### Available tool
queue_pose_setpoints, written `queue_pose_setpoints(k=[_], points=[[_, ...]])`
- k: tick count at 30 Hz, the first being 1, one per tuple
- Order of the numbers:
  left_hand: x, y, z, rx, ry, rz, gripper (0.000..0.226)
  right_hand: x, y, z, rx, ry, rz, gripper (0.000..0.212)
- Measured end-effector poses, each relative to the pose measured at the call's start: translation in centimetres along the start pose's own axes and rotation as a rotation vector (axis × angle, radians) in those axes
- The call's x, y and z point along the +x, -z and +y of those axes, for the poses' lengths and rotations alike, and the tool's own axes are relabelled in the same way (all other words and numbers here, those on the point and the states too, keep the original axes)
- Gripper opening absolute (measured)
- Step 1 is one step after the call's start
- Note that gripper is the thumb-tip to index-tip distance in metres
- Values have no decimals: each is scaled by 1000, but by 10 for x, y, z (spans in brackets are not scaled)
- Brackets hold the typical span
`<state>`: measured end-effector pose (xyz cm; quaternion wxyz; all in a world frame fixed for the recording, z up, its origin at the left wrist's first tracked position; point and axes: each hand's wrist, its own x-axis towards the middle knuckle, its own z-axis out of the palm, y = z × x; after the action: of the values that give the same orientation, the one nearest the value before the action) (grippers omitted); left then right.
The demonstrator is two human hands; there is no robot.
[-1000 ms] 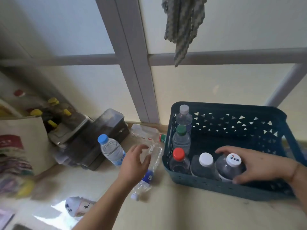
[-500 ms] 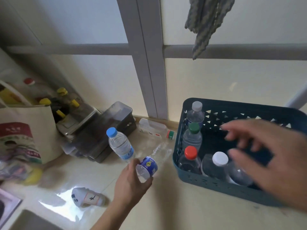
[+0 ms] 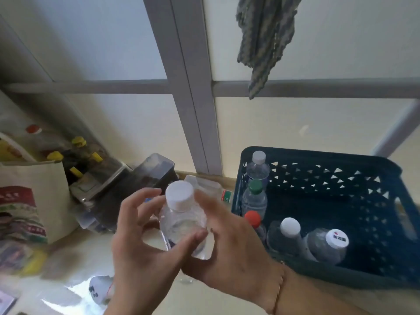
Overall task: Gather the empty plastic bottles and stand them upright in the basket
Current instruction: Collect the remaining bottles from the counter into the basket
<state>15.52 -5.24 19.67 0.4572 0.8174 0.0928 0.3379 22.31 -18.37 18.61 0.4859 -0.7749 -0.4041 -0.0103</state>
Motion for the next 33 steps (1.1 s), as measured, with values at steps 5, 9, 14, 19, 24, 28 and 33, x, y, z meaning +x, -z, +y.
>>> queue_pose_setpoints(k=[5, 9, 14, 19, 24, 28, 33], points=[[46, -36, 62, -375, -223, -191, 56, 11, 94, -10, 129, -35, 168, 82], [91, -96, 86, -209, -262, -350, 71, 30, 155, 18, -186, -91, 271, 81], [124, -180, 67, 97, -266, -538, 77, 36, 182, 100, -272, -317, 259, 73], [118, -232, 18, 457, -343, -699, 62, 32, 147, 195, -383, -450, 46, 53], [113, -249, -15, 636, -373, -717, 49, 24, 119, 228, -317, -574, 33, 60], [112, -257, -27, 796, -359, -729, 42, 15, 102, 234, -331, -576, 20, 68], [106, -257, -22, 893, -377, -740, 68, 2, 110, 244, -281, -668, -68, 68]])
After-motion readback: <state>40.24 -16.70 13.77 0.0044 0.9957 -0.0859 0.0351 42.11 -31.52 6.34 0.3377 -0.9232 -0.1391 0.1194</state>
